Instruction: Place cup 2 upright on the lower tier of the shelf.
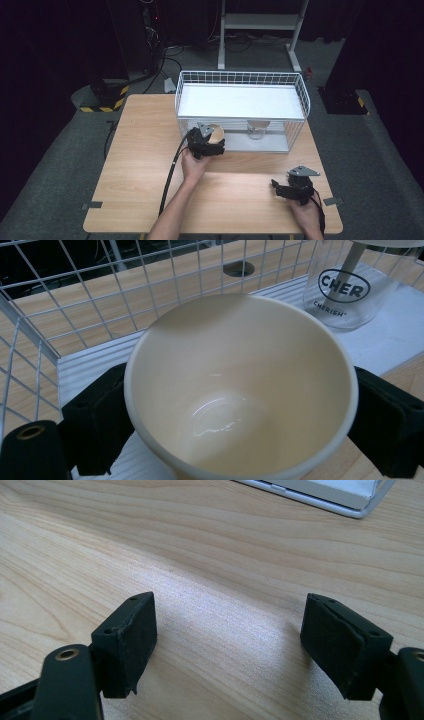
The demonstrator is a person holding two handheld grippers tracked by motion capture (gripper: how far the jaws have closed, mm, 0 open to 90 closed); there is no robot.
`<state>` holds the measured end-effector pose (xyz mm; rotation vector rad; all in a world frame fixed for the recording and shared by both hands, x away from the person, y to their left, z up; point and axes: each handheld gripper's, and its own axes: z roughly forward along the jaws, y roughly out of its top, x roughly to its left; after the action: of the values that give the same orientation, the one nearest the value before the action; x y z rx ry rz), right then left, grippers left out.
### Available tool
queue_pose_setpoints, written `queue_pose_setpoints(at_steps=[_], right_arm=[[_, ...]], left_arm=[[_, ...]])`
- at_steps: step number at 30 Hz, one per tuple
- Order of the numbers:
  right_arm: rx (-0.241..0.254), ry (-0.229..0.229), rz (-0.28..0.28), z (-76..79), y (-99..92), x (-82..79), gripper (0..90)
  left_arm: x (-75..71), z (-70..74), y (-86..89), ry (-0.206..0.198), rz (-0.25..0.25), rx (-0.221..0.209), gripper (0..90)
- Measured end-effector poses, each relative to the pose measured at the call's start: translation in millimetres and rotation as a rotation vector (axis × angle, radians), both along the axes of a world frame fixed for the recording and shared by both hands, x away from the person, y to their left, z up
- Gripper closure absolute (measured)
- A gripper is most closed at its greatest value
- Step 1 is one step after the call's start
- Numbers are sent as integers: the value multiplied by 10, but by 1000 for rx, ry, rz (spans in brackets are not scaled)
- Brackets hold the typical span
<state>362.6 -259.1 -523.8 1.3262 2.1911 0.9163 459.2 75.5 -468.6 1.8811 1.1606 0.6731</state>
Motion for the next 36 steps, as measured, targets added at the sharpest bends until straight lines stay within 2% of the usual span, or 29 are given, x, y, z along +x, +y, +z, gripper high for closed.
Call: queue_pose_setpoints(at_steps=[5,18,36], right_arm=[[-1,2,0,1,0,-1,226],[-1,1,0,1,0,0,226],[-2,0,2,1,-2,1,226]], left_arm=[[25,-20,-3,-12,5,-6,98],[61,-58,-2,-41,-6,19,91],[94,-56,-7,-34,0,28,87]])
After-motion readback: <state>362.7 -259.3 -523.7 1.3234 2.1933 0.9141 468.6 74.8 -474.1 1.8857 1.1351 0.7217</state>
